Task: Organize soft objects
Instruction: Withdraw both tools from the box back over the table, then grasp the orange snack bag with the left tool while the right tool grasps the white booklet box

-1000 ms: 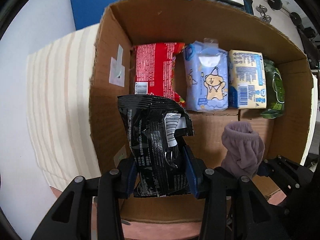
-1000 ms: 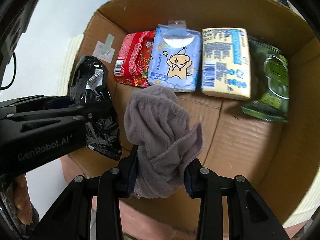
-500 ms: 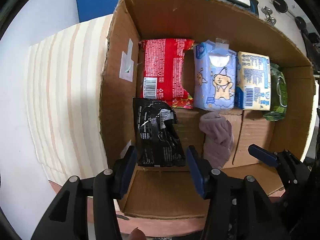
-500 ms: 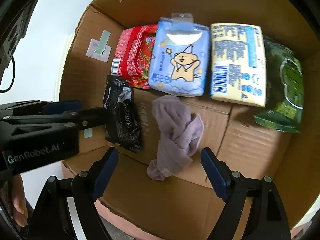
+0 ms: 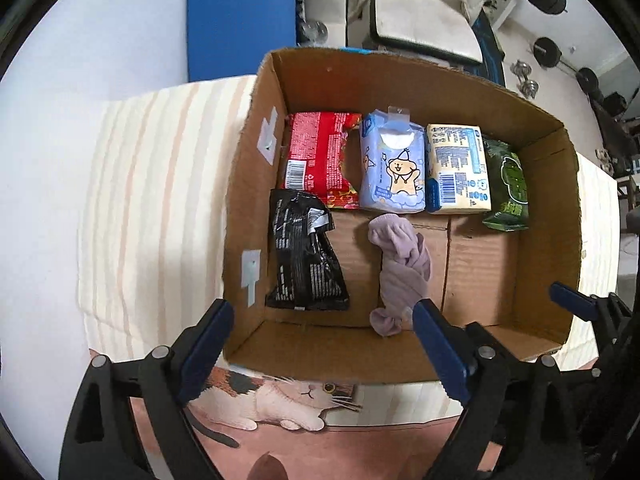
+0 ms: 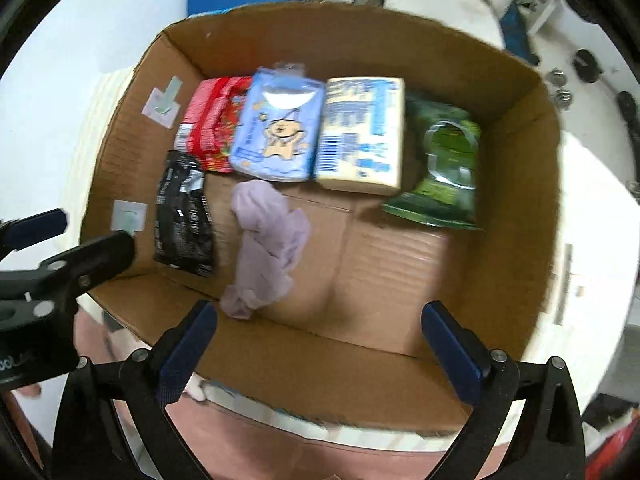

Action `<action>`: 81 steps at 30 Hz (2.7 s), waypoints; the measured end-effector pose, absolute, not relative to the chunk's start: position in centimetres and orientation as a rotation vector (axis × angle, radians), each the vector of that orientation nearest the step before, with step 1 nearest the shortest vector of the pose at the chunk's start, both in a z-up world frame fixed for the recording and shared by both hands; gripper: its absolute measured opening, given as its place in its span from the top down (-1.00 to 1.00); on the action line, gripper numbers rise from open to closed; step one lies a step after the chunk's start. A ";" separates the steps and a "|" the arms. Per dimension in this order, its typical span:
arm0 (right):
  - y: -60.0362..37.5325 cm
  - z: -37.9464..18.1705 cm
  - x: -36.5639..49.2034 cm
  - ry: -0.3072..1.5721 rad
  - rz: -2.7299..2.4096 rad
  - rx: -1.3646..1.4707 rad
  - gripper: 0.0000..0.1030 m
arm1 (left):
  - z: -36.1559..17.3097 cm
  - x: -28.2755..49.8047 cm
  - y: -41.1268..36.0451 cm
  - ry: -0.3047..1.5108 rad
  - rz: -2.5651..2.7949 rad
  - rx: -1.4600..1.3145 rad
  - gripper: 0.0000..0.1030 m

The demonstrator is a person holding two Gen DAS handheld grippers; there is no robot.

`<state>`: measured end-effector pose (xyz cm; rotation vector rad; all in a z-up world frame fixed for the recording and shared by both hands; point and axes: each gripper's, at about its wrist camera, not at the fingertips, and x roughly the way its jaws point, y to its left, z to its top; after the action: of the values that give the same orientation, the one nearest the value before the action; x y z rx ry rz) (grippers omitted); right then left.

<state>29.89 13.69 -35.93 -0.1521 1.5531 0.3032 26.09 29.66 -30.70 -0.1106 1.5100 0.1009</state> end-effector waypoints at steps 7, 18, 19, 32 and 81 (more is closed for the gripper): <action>11.4 -33.5 27.4 1.490 0.275 -0.122 -1.00 | -28.6 23.3 28.1 1.416 0.117 -0.111 -0.79; 6.9 -28.6 25.0 1.387 0.334 0.005 -1.00 | -24.2 22.4 22.8 1.321 0.090 -0.075 -0.79; 5.7 -28.1 24.9 1.374 0.336 0.033 -1.00 | -23.7 22.6 21.6 1.311 0.086 -0.048 -0.79; -20.0 -32.5 24.5 1.437 -0.040 0.245 -1.00 | -28.7 30.8 -2.8 1.359 -0.093 0.454 -0.79; -23.1 -46.1 38.5 1.630 0.114 0.133 -0.92 | -45.8 27.8 -3.5 1.716 0.089 -0.100 0.31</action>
<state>38.51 -23.13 -46.13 0.1333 1.6296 0.1139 27.84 -3.47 -45.82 -0.1002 1.7160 0.0889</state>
